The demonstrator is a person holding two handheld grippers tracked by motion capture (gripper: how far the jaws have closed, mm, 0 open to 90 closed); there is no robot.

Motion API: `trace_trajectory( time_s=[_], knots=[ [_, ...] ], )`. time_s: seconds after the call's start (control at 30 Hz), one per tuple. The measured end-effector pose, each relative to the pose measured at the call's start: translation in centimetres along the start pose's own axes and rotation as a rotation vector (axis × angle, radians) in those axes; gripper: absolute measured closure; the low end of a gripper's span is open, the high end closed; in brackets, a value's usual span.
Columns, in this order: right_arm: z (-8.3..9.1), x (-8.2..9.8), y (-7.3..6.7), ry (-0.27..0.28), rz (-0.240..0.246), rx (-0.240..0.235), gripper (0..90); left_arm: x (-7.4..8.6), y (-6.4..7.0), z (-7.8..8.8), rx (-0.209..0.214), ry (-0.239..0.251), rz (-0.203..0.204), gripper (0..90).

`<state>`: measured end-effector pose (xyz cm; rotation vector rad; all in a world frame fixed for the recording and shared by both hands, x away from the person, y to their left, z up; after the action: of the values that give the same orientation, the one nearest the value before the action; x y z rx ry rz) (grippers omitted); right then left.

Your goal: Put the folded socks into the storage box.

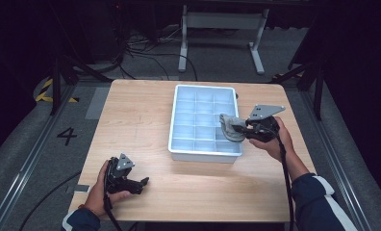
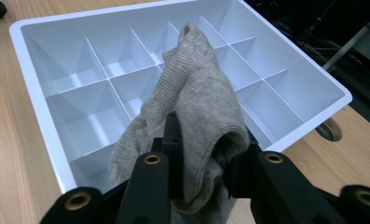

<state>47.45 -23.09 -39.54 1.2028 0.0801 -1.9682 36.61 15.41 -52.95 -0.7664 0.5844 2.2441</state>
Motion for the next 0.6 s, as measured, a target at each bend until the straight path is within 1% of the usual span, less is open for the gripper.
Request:
trace_trajectory(
  time_s=[0.17, 0.3, 0.33, 0.43, 0.5, 0.57, 0.6],
  knots=[
    [-1.0, 0.0, -0.2, -0.021, 0.005, -0.014, 74.3, 0.0, 0.0, 0.0, -0.003, 0.000, -0.004, 0.8],
    [-1.9, 0.1, -0.4, -0.047, 0.033, -0.011, 74.3, 0.0, 0.0, 0.0, -0.003, -0.001, -0.004, 0.8],
    [-1.9, 0.1, -0.4, -0.047, 0.033, -0.011, 74.3, 0.0, 0.0, 0.0, -0.003, -0.001, -0.004, 0.8],
    [-2.4, 0.2, -0.5, -0.069, 0.057, -0.005, 74.3, 0.0, 0.0, 0.0, -0.003, 0.000, -0.004, 0.8],
    [-2.8, 0.3, -0.6, -0.086, 0.070, -0.009, 74.3, 0.0, 0.0, 0.0, -0.002, -0.001, -0.004, 0.8],
    [-3.3, 0.5, -0.7, -0.102, 0.076, -0.012, 74.3, 0.0, 0.0, 0.0, -0.003, 0.000, -0.004, 0.8],
    [-3.3, 0.5, -0.7, -0.102, 0.076, -0.012, 74.3, 0.0, 0.0, 0.0, -0.003, 0.000, -0.004, 0.8]
  ],
)
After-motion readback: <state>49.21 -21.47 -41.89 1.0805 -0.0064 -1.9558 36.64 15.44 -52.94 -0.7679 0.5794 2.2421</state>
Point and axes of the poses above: each handheld gripper's, and its own axes: z roughly backward along the jaws, x roughly out of its underside, y roughly to its right, the point moved 6 cm from there along -z, roughly forward along the jaws, and after that the axes turned 14 degrees about x, right-handed, at the moved point
